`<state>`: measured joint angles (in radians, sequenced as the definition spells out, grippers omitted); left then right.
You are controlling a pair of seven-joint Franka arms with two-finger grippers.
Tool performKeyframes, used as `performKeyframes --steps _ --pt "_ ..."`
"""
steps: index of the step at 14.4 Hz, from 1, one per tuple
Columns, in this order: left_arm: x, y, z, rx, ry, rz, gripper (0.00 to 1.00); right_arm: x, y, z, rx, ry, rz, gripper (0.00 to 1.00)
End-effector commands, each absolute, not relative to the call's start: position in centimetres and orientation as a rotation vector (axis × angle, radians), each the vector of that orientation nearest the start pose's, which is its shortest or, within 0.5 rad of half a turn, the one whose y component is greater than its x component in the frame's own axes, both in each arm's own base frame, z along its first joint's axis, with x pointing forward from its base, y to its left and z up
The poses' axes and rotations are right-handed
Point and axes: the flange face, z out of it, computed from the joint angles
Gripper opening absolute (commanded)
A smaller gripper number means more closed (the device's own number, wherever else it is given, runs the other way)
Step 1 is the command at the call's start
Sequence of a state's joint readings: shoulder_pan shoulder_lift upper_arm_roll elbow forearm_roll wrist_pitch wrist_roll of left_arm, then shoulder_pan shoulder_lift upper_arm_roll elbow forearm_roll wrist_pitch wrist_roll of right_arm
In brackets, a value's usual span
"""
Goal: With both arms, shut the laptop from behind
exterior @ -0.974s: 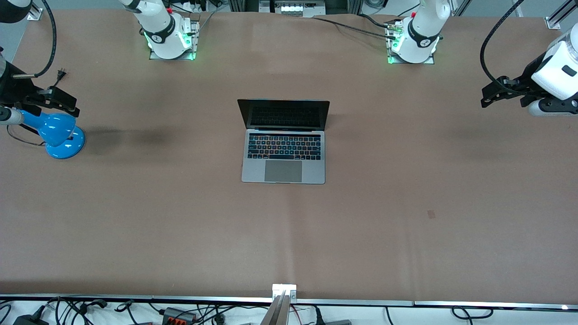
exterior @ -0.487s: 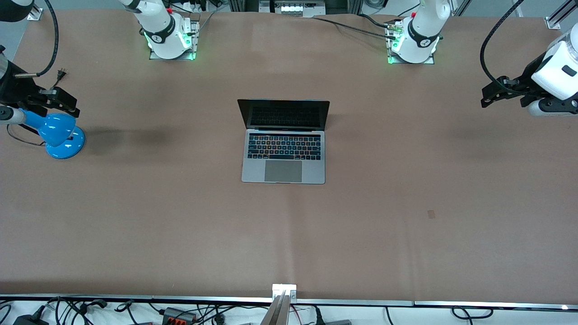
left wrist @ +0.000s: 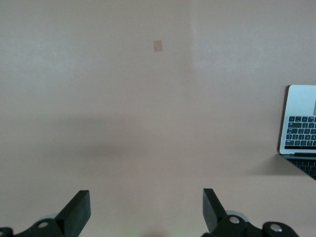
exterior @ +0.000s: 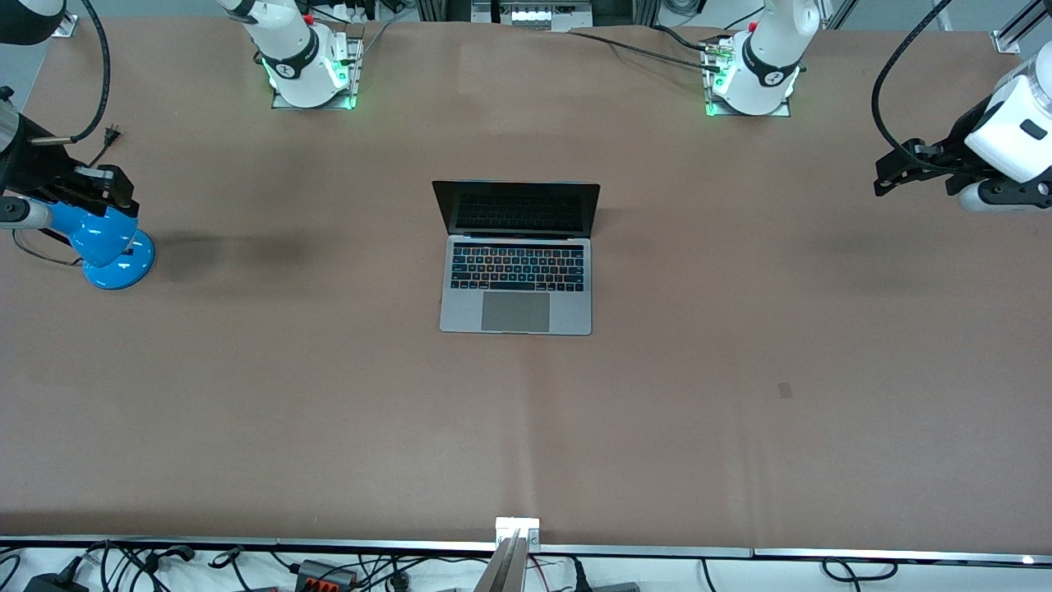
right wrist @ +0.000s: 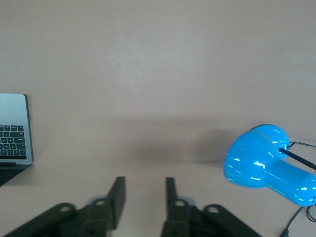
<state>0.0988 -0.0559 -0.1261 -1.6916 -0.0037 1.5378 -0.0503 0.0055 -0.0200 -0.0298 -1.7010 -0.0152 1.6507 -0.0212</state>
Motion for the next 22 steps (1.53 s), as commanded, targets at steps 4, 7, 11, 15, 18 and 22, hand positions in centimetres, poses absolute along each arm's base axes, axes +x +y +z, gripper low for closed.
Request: performKeyframes --steps 4,7,11,15,18,22 --pt "54.0 -1.9 59.0 -3.143 -0.006 0.293 1.00 54.9 0.0 57.6 -3.146 -0.025 0.068 0.00" --pt "55.6 -1.7 57.4 -3.136 0.049 0.350 1.00 55.2 2.0 56.4 -3.142 -0.078 0.120 0.00" --pt "55.0 -2.3 56.7 -3.154 0.194 0.456 0.16 54.8 4.2 54.4 -3.087 -0.117 0.270 0.00" --pt "54.6 -3.0 55.9 -3.221 0.207 0.543 0.01 55.1 5.6 52.4 -2.978 -0.107 0.348 0.00" --pt "53.5 -3.9 54.6 -3.245 0.239 0.682 0.01 54.1 7.2 50.2 -2.872 -0.103 0.467 0.00" --pt "51.3 -7.4 52.0 -3.281 0.312 0.823 0.01 52.6 10.2 47.1 -2.741 -0.107 0.564 0.00"
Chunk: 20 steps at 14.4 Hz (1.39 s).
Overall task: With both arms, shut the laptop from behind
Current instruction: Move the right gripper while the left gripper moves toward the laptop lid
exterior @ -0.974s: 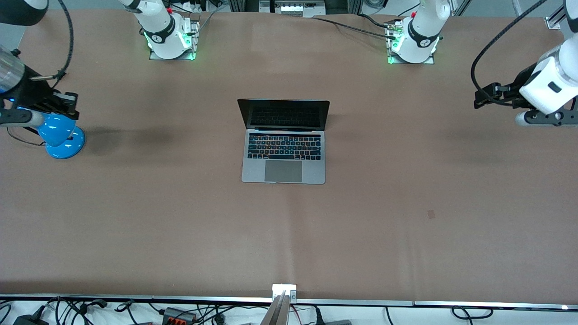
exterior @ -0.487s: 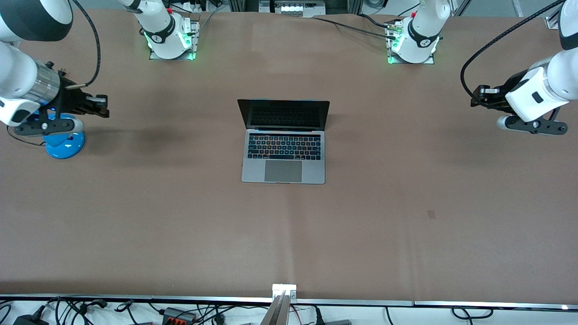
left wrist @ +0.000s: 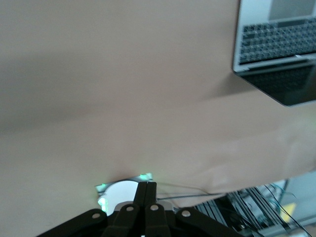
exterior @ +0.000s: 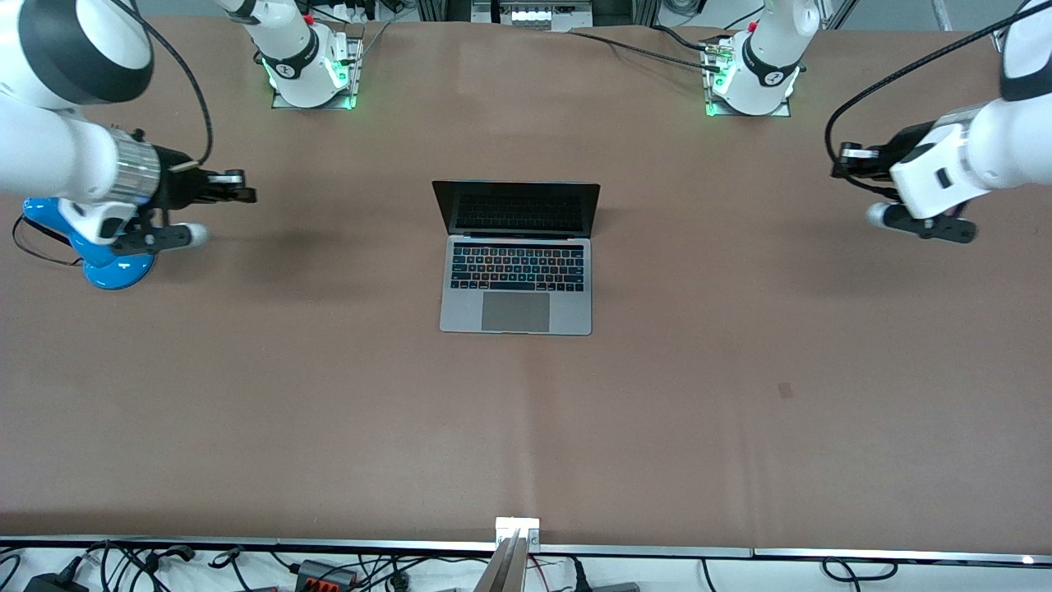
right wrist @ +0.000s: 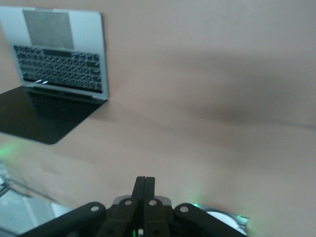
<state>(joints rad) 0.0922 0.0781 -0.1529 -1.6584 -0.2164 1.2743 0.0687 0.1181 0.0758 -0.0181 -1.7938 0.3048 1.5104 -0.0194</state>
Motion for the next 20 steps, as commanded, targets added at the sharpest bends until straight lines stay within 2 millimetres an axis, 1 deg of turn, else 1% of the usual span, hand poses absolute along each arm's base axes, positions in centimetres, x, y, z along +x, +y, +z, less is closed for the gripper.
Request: performKeyframes --steps 1,3,4,5,7,8,11,12,13,14,16,17,18,19,20 --pt "50.5 -8.4 51.4 -3.279 0.334 0.852 0.01 52.3 10.9 46.2 -2.712 -0.105 0.586 0.00" --pt "49.0 -10.3 50.3 -3.359 0.344 0.864 0.01 51.4 12.1 44.6 -2.642 -0.088 0.634 0.00" --pt "48.3 -11.9 50.2 -3.374 0.371 0.855 0.01 50.9 12.6 43.8 -2.608 -0.079 0.661 0.00" --pt "47.6 -14.1 49.7 -3.360 0.413 0.834 0.01 50.4 13.0 43.1 -2.586 -0.075 0.684 0.00" --pt "46.5 -16.9 48.6 -3.345 0.476 0.796 0.01 49.5 14.4 42.0 -2.564 -0.089 0.728 0.00" --pt "46.0 -18.2 48.0 -3.365 0.493 0.805 0.01 48.9 15.7 41.6 -2.556 -0.115 0.748 0.00" --pt "44.3 -20.0 46.3 -3.430 0.476 0.847 0.01 47.7 18.4 40.8 -2.561 -0.176 0.780 0.00" --pt "43.3 -21.3 45.7 -3.432 0.497 0.848 0.01 47.3 19.2 40.7 -2.562 -0.194 0.786 0.00" --pt "42.2 -22.6 45.1 -3.442 0.509 0.845 0.01 47.1 19.6 40.1 -2.554 -0.186 0.781 0.00" --pt "41.1 -23.9 44.5 -3.452 0.517 0.839 0.01 46.6 20.6 39.5 -2.536 -0.184 0.785 0.00" --pt "39.2 -25.8 43.8 -3.453 0.544 0.832 0.01 45.3 22.4 38.0 -2.532 -0.195 0.789 0.00" --pt "38.4 -27.2 43.6 -3.447 0.567 0.812 0.01 44.7 23.6 37.7 -2.535 -0.217 0.787 0.00" --pt "37.9 -28.3 43.2 -3.440 0.531 0.783 0.01 44.0 24.7 37.2 -2.530 -0.224 0.788 0.00" --pt "37.2 -29.7 42.5 -3.434 0.507 0.741 0.01 43.4 25.8 36.4 -2.539 -0.220 0.798 0.00" --pt "36.5 -31.0 41.5 -3.429 0.503 0.693 0.01 42.8 27.2 36.1 -2.558 -0.223 0.792 0.00"
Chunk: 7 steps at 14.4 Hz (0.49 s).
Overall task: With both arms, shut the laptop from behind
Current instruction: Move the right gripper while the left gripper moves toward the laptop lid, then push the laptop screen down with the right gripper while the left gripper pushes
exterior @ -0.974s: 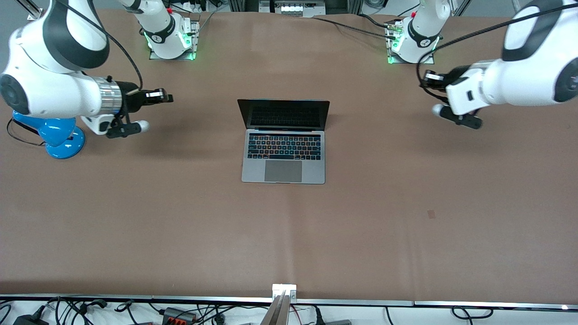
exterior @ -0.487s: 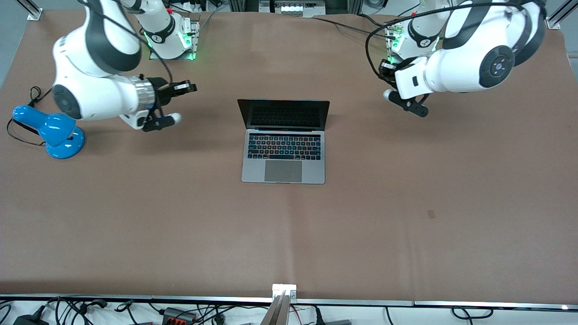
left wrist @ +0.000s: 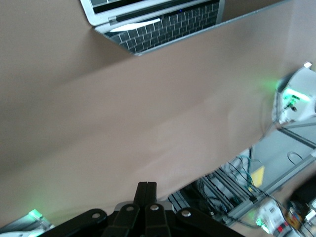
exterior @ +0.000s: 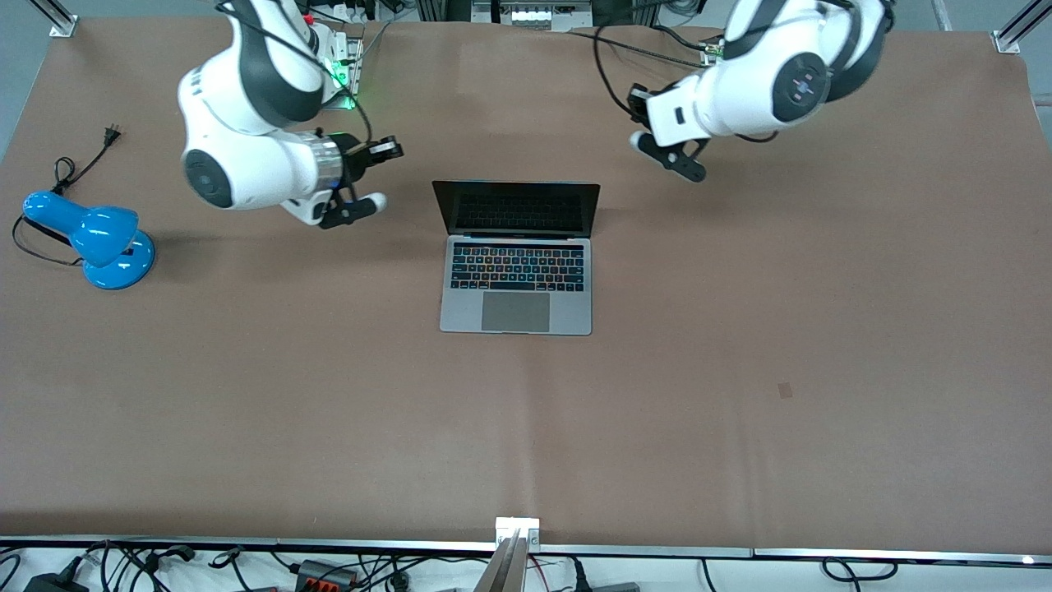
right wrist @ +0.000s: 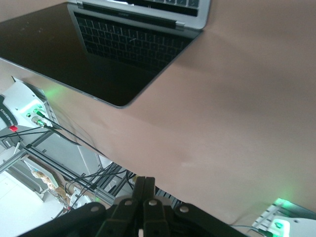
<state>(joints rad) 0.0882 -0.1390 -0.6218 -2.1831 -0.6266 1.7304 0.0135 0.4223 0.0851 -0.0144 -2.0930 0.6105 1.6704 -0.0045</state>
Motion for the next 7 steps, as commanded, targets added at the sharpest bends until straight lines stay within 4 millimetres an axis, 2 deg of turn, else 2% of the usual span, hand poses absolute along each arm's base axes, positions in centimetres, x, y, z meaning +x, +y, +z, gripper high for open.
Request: performKeyframes --steps 1,3,7 --pt "36.2 -31.6 40.7 -3.431 0.485 0.655 0.01 42.3 28.5 36.1 -2.577 -0.215 0.781 0.00" --pt "35.2 -34.0 39.6 -3.439 0.450 0.600 0.01 42.0 30.1 35.3 -2.607 -0.193 0.758 0.00" --pt "34.0 -36.4 38.1 -3.448 0.439 0.545 0.01 42.1 31.4 33.7 -2.629 -0.190 0.723 0.00"
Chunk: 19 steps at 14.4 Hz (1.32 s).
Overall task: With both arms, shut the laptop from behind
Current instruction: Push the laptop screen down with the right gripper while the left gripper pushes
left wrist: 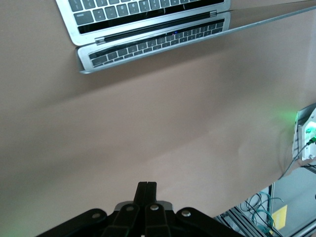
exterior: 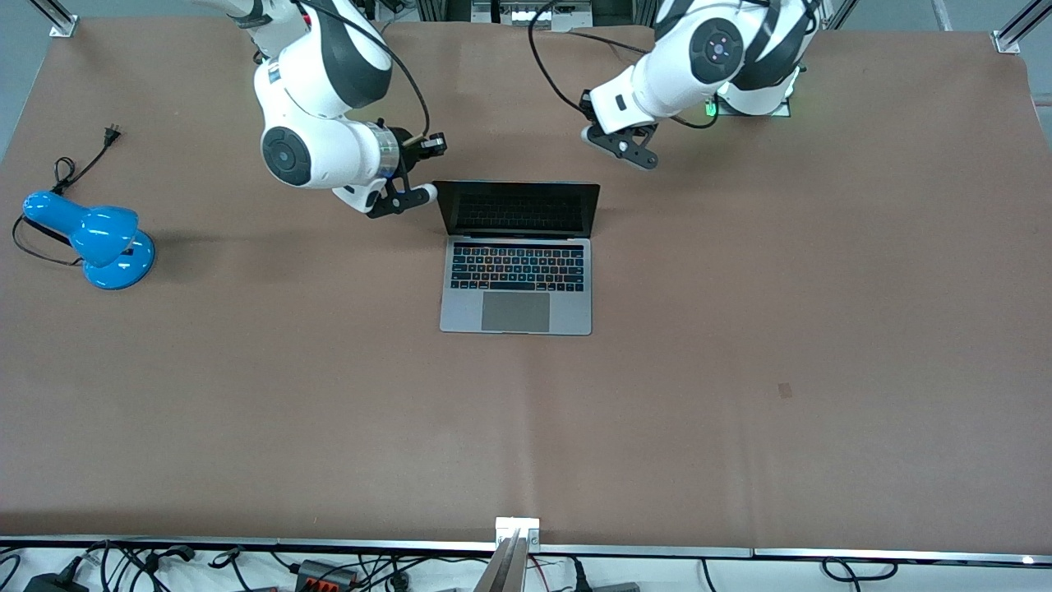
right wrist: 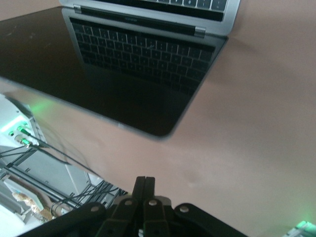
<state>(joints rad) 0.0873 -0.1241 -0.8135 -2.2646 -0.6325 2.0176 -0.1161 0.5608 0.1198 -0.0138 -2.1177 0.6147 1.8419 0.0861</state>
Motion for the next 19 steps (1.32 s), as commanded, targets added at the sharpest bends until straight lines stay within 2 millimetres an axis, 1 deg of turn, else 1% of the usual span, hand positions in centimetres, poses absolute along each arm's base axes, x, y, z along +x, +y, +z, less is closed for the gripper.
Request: performKeyframes --steps 1,2,5,8,10,11,13,15,16,19 --pt "33.4 -37.0 37.7 -3.444 0.434 0.533 0.01 42.1 31.5 33.7 -2.631 -0.193 0.718 0.00" --pt "32.6 -37.7 37.3 -3.441 0.436 0.510 0.01 42.2 31.6 33.5 -2.631 -0.193 0.719 0.00" --pt "31.9 -38.8 35.4 -3.466 0.438 0.453 0.01 43.0 31.8 33.0 -2.638 -0.184 0.701 0.00" --pt "33.8 -39.1 33.9 -3.544 0.389 0.352 0.01 44.3 32.5 32.9 -2.640 -0.181 0.667 0.00" --pt "34.6 -39.1 33.4 -3.571 0.372 0.292 0.01 44.9 32.6 33.5 -2.637 -0.182 0.648 0.00" --pt "35.1 -39.1 33.3 -3.585 0.396 0.233 0.01 45.3 32.4 33.8 -2.635 -0.177 0.637 0.00" --pt "36.3 -38.3 32.8 -3.589 0.534 0.171 0.01 45.7 32.4 34.1 -2.634 -0.176 0.623 0.00" --pt "38.2 -36.6 32.4 -3.593 0.610 0.134 0.01 46.5 32.5 34.7 -2.631 -0.174 0.602 0.00" --pt "38.5 -36.4 32.3 -3.589 0.655 0.124 0.01 47.1 32.6 34.7 -2.631 -0.172 0.593 0.00" --pt "39.1 -36.1 32.1 -3.596 0.659 0.110 0.01 49.0 32.6 34.8 -2.630 -0.158 0.564 0.00"
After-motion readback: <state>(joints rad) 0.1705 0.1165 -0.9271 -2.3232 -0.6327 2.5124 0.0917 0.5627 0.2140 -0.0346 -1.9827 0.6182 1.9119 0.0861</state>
